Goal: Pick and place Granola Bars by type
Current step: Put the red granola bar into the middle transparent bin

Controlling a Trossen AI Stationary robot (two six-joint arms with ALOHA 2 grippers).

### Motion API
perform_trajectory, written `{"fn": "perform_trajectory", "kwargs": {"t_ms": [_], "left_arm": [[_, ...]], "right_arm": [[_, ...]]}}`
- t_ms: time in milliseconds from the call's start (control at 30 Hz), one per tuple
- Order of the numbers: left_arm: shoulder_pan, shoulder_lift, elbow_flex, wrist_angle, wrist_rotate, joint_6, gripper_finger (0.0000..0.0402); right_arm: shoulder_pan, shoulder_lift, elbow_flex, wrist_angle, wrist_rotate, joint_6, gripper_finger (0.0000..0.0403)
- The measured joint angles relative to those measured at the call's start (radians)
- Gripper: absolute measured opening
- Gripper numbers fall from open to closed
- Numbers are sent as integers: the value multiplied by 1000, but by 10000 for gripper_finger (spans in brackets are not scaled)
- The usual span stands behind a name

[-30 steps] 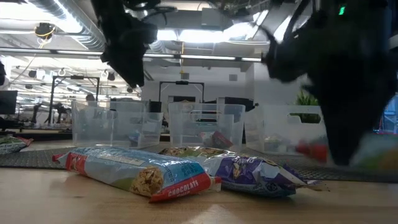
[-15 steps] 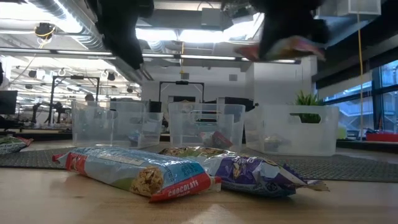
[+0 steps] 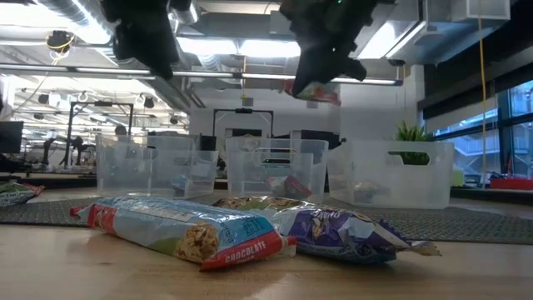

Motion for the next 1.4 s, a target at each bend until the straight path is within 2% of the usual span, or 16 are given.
{"fn": "perform_trajectory", "kwargs": {"t_ms": [100,267,400,667,833,1133,1400], "left_arm": [[-42,21,0,98,-7,25,169],[-93,85,0,324,-6,206,170],[-119,131,0,407,-9,263,169],[-149,184,0,388,-31,110,156],[-180,188,0,321,-31,4,146],[-256,188,0,178,-23,-340,136],[-322,188,0,178,-22,-367,138]], "right_arm": [[-32,9,2,30,0,-34,60],[-46,53,1,107,-4,-101,60],[-45,98,1,121,-28,-130,60],[-45,178,1,133,-37,-163,60],[-45,220,1,146,-79,-192,60],[-45,248,0,148,-84,-252,60],[-45,248,0,153,-83,-266,60]]}}
